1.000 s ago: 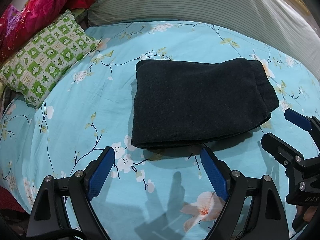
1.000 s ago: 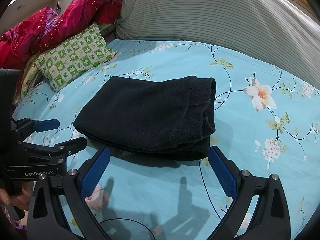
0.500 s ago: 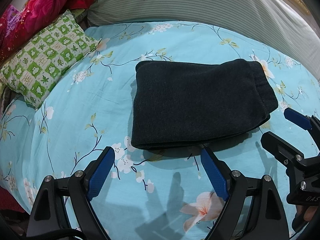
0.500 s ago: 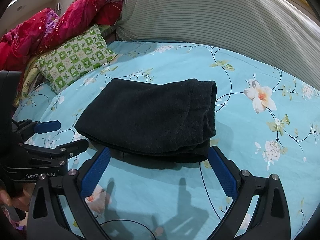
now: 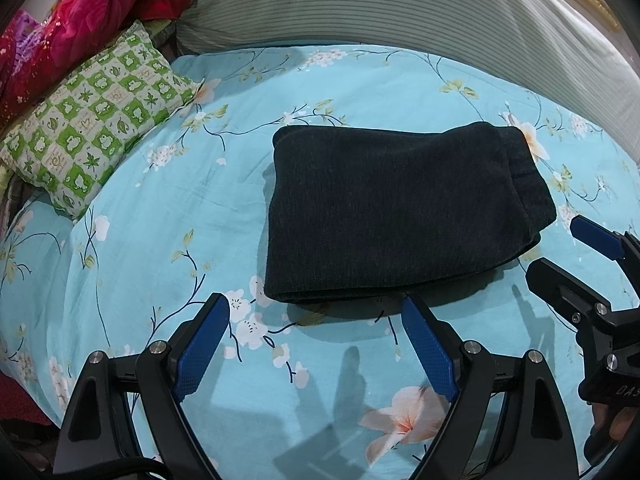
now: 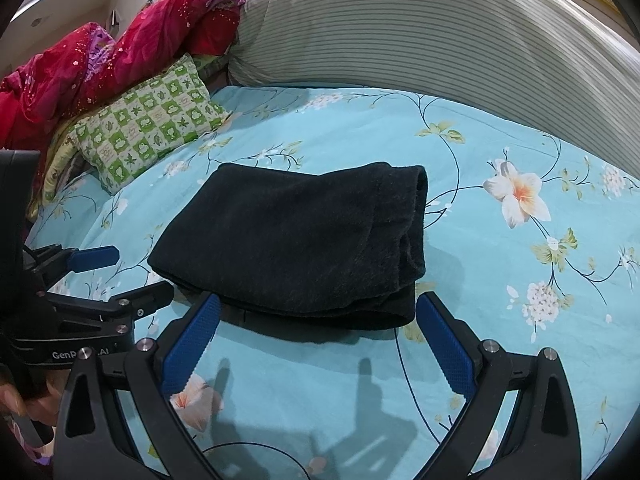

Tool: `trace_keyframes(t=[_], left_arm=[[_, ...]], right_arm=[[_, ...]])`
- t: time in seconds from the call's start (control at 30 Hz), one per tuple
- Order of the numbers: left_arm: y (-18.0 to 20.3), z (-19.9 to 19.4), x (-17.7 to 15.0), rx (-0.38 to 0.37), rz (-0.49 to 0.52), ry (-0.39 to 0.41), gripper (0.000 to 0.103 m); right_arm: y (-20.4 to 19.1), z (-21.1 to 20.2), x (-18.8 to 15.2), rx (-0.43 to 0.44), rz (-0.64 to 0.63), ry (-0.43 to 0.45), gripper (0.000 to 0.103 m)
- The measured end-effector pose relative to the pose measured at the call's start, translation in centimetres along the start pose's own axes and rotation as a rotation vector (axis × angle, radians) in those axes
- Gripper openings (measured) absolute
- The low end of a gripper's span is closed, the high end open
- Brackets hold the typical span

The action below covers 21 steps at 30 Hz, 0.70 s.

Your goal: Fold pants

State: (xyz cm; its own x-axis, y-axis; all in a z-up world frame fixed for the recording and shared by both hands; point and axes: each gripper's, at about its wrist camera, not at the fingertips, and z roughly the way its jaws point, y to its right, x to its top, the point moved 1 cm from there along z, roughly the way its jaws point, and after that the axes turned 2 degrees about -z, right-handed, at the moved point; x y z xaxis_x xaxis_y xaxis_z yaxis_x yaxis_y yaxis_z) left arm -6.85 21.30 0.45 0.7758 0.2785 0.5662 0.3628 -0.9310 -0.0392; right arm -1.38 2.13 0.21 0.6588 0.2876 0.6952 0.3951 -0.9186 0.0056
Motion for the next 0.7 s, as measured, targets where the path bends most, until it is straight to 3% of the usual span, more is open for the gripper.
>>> trace_keyframes(t=[0.7], left_arm=[[0.1, 0.8, 1.0, -0.001, 0.009, -0.038, 0.088]], right_arm=[[0.5, 0.1, 0.9, 0.001, 0.022, 0.002, 0.098]])
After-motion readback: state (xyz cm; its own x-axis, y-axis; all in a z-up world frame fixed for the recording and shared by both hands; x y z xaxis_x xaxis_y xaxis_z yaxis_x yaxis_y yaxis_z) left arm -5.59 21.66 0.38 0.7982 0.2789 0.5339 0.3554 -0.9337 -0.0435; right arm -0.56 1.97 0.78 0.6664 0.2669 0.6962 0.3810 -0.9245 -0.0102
